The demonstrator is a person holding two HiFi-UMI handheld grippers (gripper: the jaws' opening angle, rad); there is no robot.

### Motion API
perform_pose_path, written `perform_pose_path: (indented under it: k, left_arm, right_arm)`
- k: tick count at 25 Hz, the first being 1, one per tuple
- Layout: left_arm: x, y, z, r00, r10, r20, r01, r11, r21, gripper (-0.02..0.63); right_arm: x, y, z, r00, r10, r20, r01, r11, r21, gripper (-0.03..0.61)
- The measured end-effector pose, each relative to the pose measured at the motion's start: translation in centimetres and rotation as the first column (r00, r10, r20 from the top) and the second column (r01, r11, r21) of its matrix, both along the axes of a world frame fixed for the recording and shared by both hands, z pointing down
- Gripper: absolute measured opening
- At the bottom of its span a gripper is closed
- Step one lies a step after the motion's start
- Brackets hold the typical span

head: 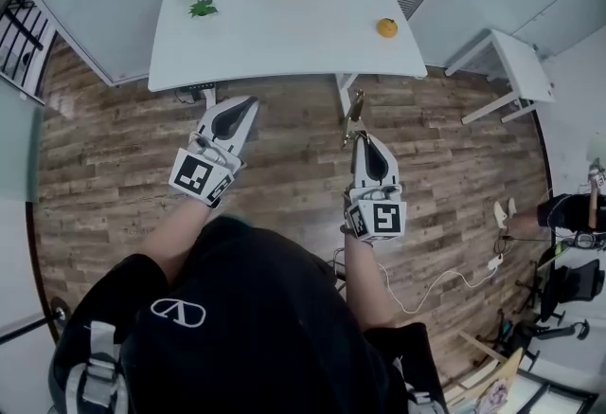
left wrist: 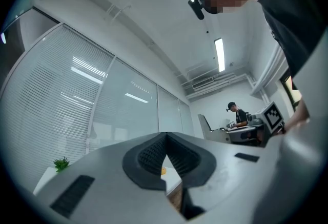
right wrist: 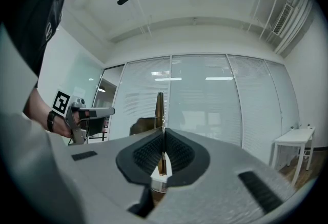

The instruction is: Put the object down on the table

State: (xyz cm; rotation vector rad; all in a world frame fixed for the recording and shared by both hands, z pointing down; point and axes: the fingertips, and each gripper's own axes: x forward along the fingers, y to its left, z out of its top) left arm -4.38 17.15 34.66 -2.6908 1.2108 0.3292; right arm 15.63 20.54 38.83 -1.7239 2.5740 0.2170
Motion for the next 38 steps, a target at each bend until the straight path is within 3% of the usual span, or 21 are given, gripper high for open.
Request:
perform_pose_path:
  k: [5,9,22,27,34,38]
  left_arm:
    - [1.5,-2.3,0.7,1.000,-0.019,0.019,0.019,1.000,-0.005,0.005]
    - [2.0,-7.0,1.2,1.000,-0.015,0.012,0.015,1.000,-0.007,0.005]
    - [2.5,-31.5,2.5,0.995,0.101,-0.023,-0.102,0.994,-0.042,0.005]
    - [2.5,-38.5,2.9,0.989,0.140,-0.036,-0.142,0.988,-0.059,0.005]
    - [2.2,-43.2,4.0,0.995,0.088,-0.042,-0.092,0.990,-0.106,0.005]
    - [2.1,-44.5,4.5,0.999,0.021,-0.036,-0.025,0.992,-0.122,0.005]
  right_arm:
    - [1.7,-2.9,0.6,1.000,-0.028,-0.010,0.028,1.000,0.011,0.008]
    - [2.2,-7.3,1.4,1.000,-0.026,-0.018,0.025,1.000,-0.010,0.008]
    - [1.7,-30.1,3.3,0.997,0.059,-0.045,-0.062,0.996,-0.070,0.008]
    - [0.2,-37.6,3.7,0.998,0.060,-0.031,-0.063,0.994,-0.094,0.008]
    - [0.6,-44.3,6.5,1.000,-0.005,0.025,0.011,0.977,-0.214,0.008]
    - [0.7,-47.5,9.8,0.996,-0.075,-0.054,0.055,0.952,-0.302,0.008]
